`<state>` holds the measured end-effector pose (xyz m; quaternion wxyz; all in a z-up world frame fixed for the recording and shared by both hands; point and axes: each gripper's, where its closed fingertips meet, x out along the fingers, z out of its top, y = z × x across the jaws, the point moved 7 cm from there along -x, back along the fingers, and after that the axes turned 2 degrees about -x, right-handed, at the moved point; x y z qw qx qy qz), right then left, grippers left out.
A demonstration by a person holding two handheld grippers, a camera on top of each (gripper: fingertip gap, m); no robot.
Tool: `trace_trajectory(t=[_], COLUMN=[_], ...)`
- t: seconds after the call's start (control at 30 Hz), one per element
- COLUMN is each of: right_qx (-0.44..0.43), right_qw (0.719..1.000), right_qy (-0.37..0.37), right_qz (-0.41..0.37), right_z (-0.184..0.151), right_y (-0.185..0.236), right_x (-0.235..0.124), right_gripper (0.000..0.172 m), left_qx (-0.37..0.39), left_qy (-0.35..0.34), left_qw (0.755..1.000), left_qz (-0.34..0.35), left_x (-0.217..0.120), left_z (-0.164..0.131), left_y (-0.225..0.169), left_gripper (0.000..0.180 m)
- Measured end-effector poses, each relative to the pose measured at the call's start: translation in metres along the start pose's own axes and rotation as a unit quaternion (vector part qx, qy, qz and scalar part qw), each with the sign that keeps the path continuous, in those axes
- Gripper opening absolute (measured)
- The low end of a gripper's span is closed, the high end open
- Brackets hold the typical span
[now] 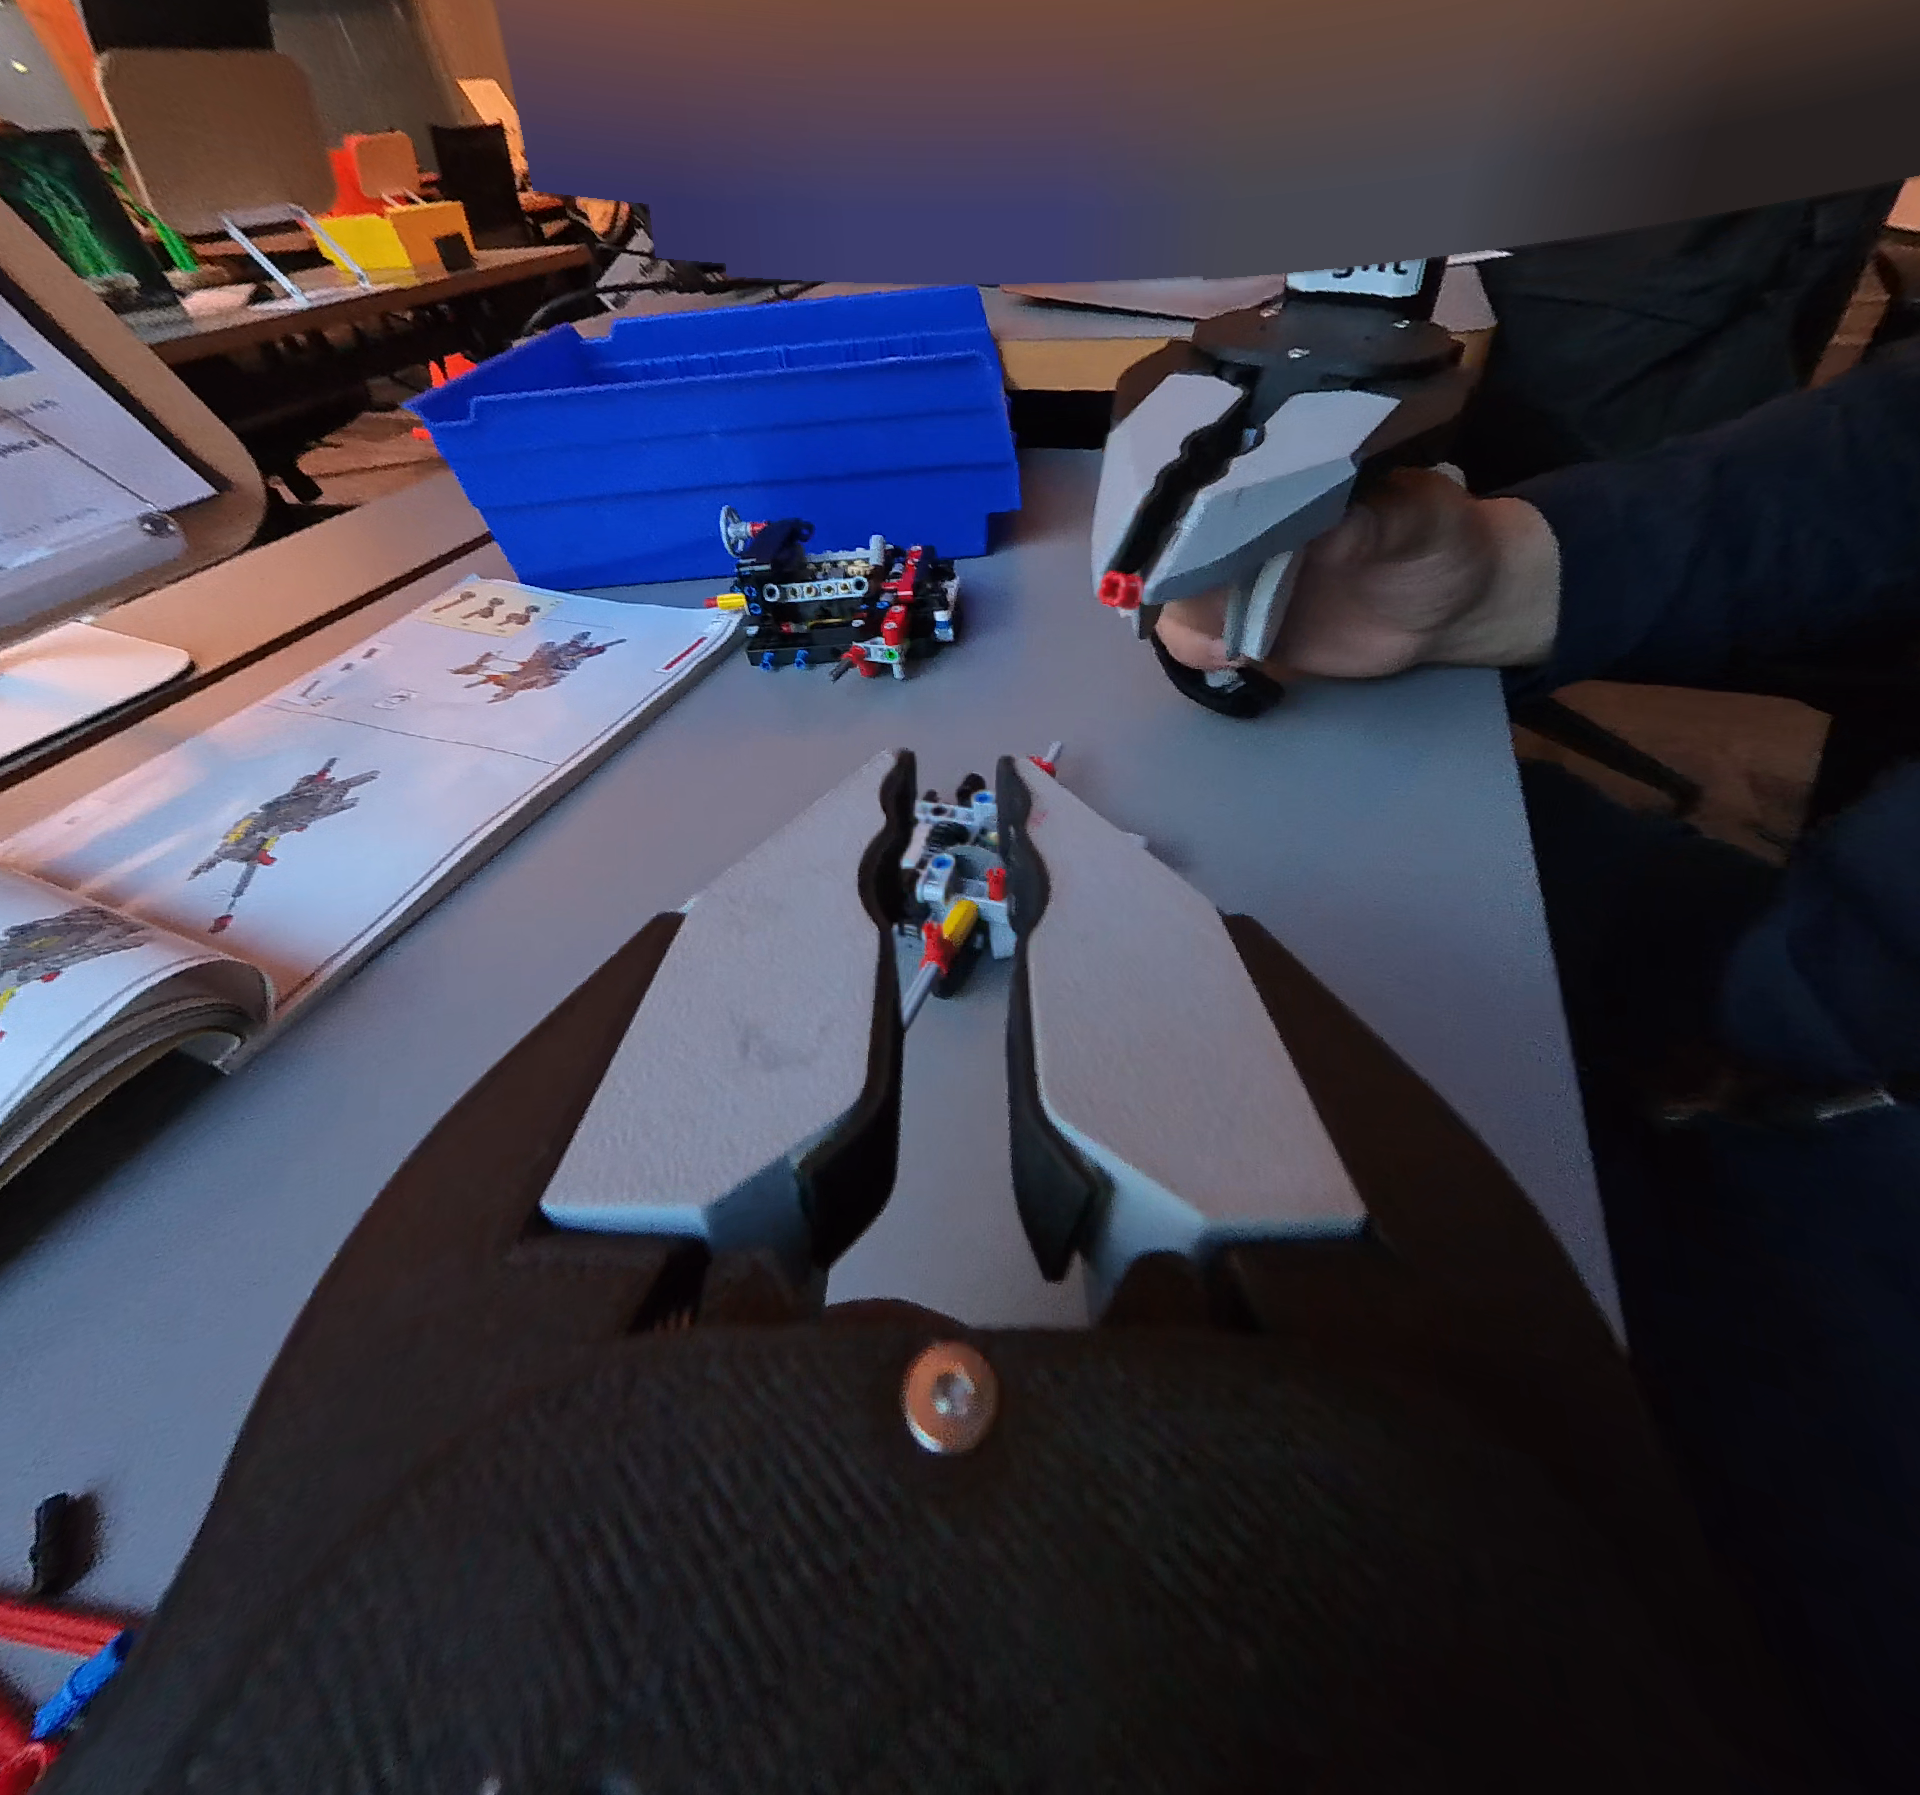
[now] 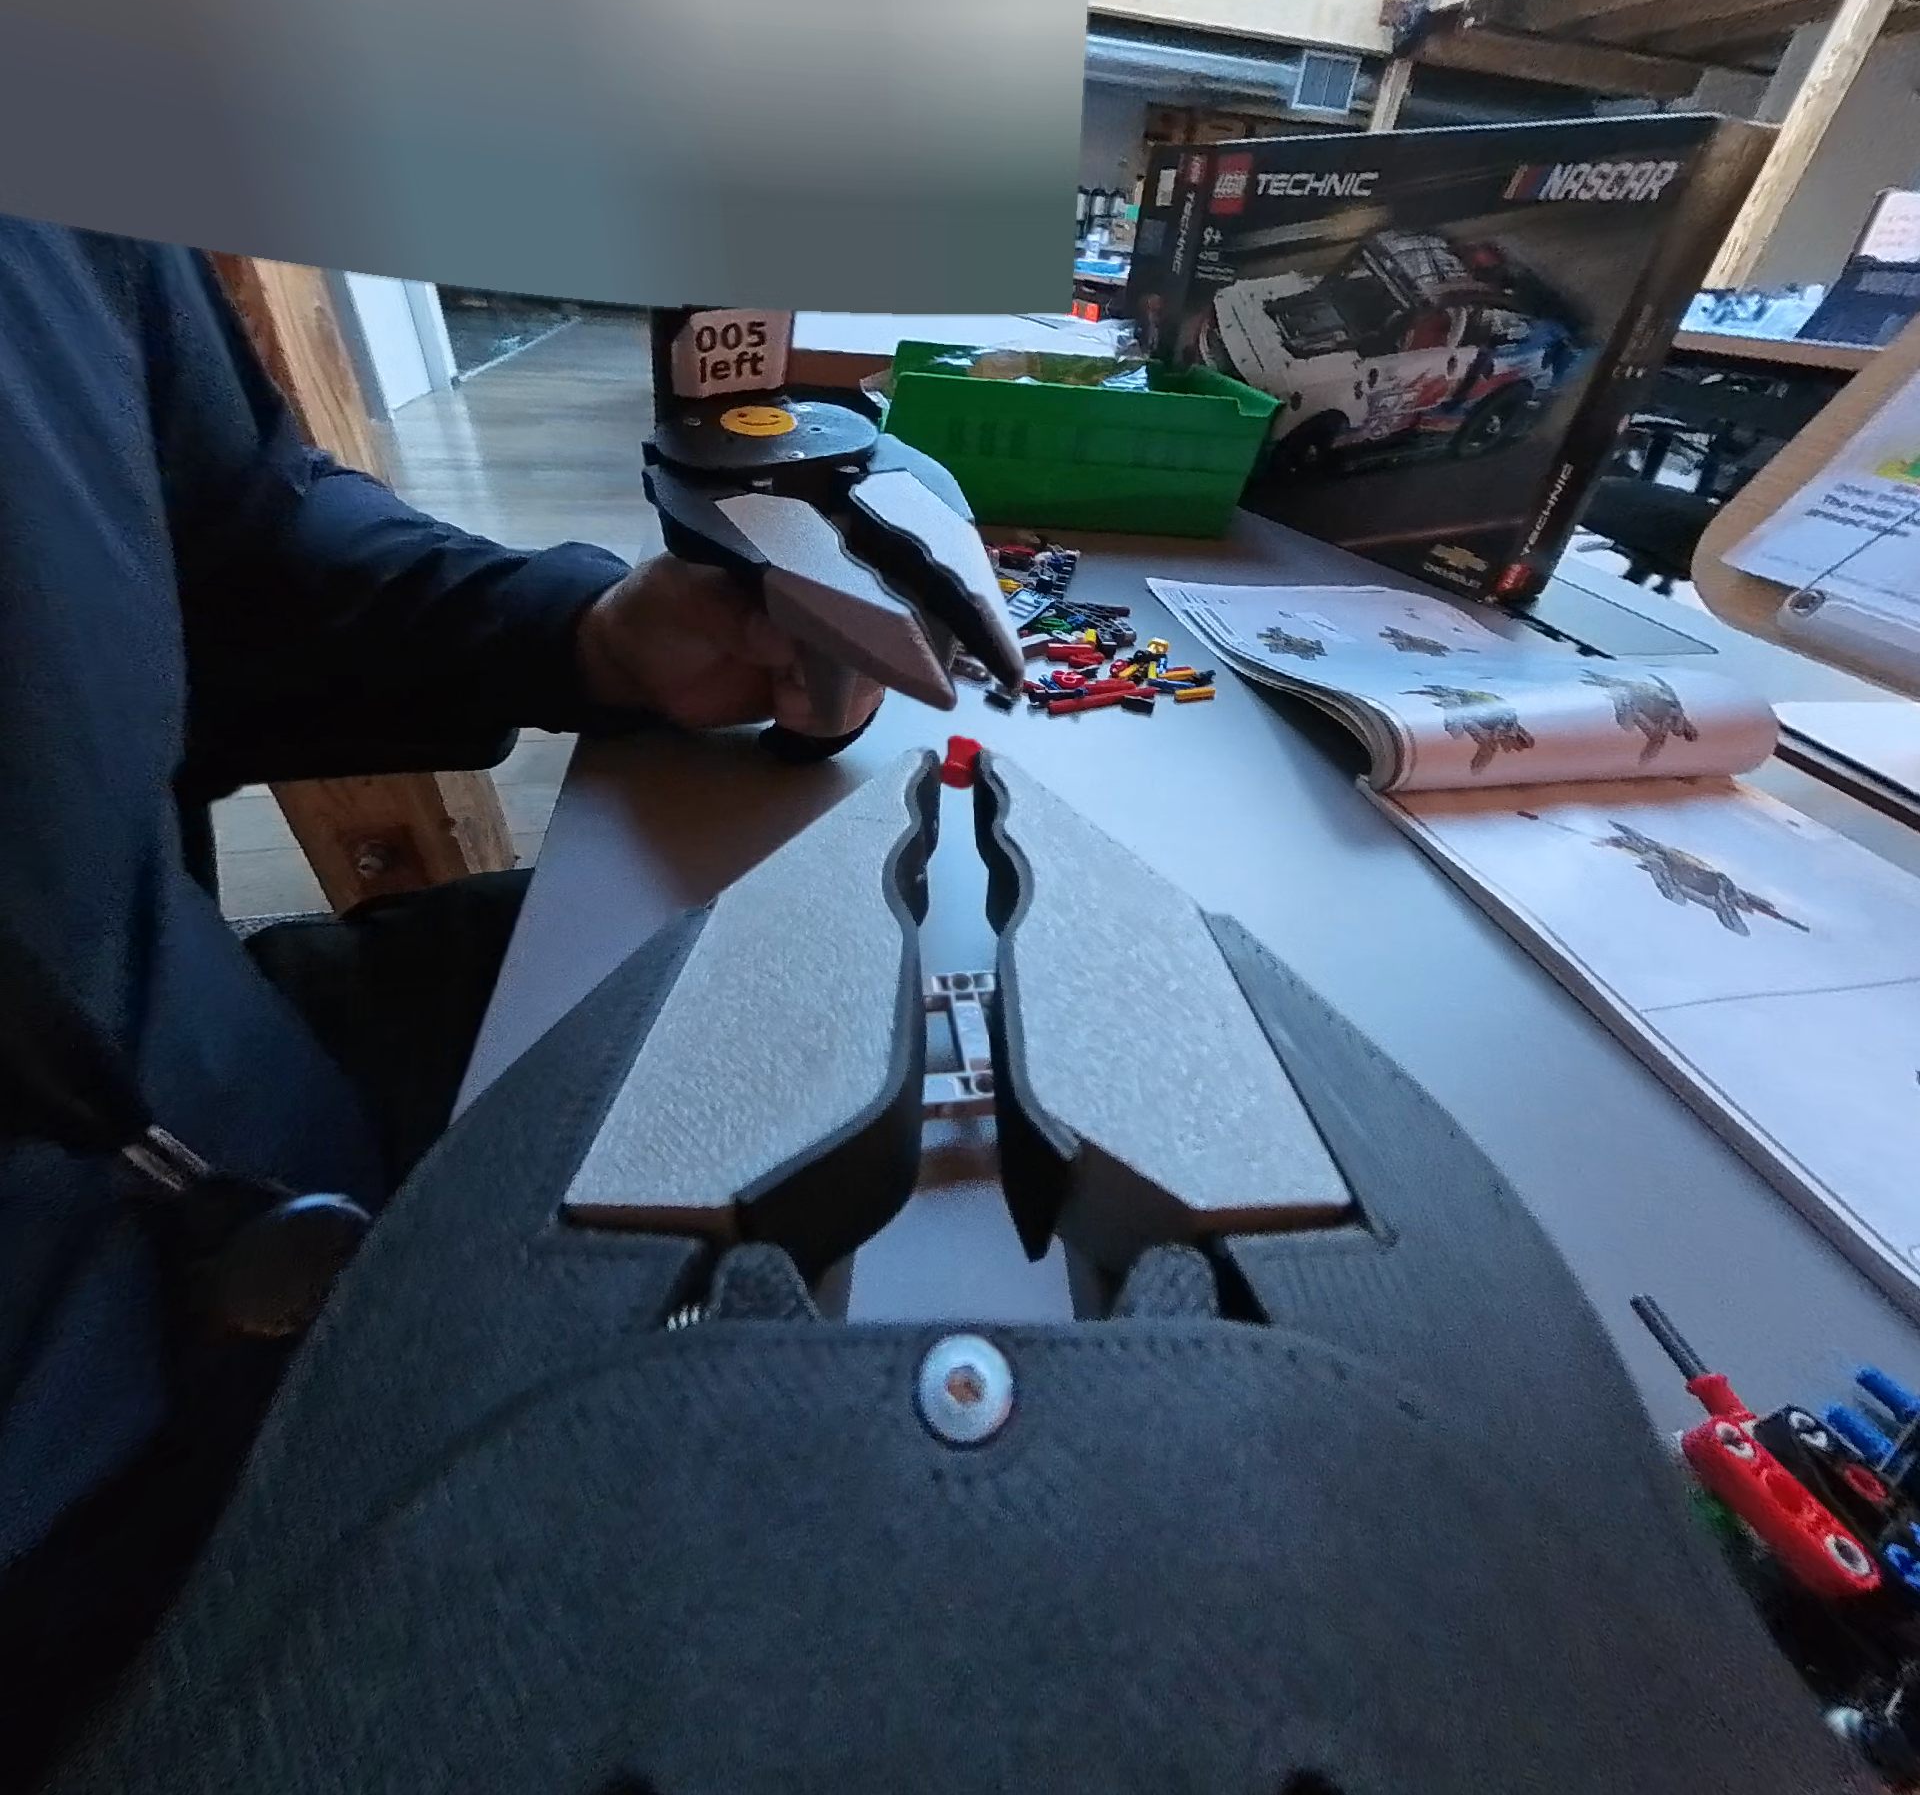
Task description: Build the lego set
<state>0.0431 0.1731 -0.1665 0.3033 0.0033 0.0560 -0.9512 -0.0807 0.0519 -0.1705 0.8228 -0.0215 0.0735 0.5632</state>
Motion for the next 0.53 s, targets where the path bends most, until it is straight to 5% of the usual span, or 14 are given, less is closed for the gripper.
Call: trace_trajectory(t=[0.53], right_qx=[0.013], right_qw=[0.998], right_qy=[0.044], right_qz=[-0.044], right_z=[-0.008], right_y=[-0.021], right_x=[0.003], right_gripper=[0.003], left_qx=[-0.026], left_qy=[-0.034], left_qw=[0.999], left_qz=[0.027], left_x=[-0.008], left_z=[0.002], left_y=[0.017], left_gripper=[0.008])
